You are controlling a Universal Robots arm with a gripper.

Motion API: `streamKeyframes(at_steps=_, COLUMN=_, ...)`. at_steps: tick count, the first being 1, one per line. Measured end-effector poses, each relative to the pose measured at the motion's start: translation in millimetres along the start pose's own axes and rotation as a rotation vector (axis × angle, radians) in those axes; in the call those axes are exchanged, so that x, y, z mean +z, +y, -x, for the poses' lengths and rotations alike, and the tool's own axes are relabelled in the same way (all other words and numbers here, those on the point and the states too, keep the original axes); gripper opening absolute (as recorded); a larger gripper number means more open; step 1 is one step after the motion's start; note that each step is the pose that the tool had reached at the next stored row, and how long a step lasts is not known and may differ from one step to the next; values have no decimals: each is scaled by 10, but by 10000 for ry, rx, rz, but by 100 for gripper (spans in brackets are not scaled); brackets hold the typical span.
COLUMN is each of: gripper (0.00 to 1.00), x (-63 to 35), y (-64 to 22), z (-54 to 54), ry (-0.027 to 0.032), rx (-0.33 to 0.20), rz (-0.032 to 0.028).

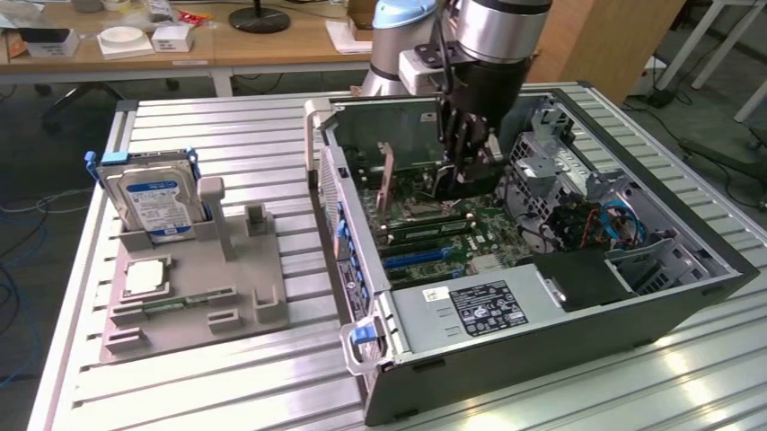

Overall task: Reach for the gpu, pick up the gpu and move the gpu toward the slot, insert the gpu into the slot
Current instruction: 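Insert the gpu into the slot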

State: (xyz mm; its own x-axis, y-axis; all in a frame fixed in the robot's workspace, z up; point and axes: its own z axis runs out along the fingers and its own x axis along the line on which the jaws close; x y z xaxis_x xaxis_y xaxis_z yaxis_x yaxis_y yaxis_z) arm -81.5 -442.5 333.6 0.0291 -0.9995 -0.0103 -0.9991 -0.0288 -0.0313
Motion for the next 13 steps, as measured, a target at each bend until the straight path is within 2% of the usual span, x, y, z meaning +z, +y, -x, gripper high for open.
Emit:
streamKeyframes(at_steps=5, gripper=27, x=51, y=8, z=-14, ry=1, rx=1, rz=0)
streamKeyframes(at_steps=13, gripper=27, x=146, y=75, z=-13, ry=0, rx=1, rz=-1)
